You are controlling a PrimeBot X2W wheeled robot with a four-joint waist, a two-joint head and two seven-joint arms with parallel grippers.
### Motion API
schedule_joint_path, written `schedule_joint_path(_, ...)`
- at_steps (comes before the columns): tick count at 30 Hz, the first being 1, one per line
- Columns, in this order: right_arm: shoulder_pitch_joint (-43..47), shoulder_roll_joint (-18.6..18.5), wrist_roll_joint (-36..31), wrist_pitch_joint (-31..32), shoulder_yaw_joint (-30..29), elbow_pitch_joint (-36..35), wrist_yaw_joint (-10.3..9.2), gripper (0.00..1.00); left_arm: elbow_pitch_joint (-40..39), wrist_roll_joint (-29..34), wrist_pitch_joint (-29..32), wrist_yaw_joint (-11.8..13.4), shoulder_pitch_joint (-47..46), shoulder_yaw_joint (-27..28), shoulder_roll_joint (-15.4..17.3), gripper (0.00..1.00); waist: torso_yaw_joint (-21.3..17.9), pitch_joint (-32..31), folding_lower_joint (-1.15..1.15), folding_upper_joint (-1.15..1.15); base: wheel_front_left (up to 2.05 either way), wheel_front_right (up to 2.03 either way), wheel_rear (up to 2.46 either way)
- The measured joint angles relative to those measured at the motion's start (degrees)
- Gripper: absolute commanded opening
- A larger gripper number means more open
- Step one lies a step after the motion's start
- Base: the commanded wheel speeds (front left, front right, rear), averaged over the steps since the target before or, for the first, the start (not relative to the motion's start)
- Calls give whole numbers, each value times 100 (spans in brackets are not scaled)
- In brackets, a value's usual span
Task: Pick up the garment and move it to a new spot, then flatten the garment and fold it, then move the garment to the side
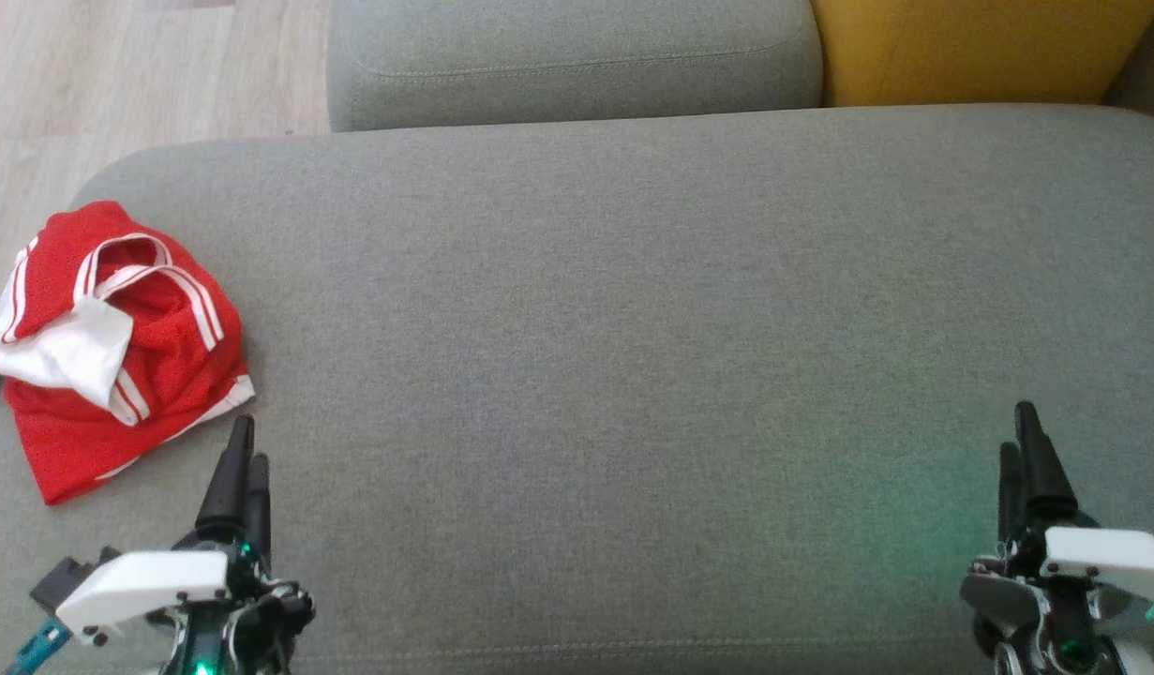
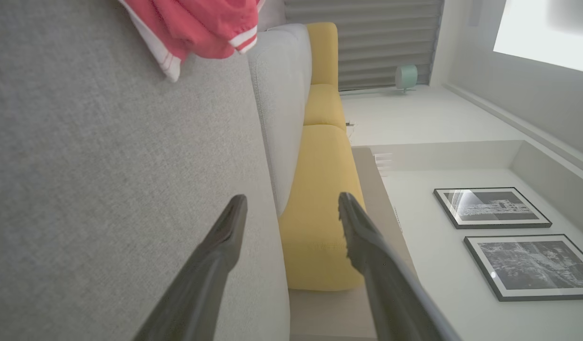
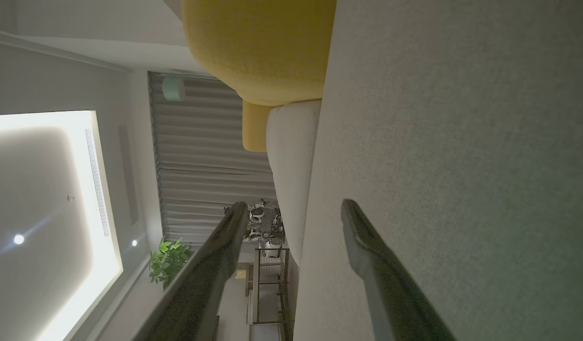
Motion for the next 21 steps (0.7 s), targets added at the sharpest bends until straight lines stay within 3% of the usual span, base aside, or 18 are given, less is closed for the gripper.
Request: schedule_joint_path(21, -73, -78, -2286, -291, 135, -572, 0, 100, -566, 2011, -328, -2, -154, -220, 24, 100, 64, -27, 0, 0, 0, 0, 0)
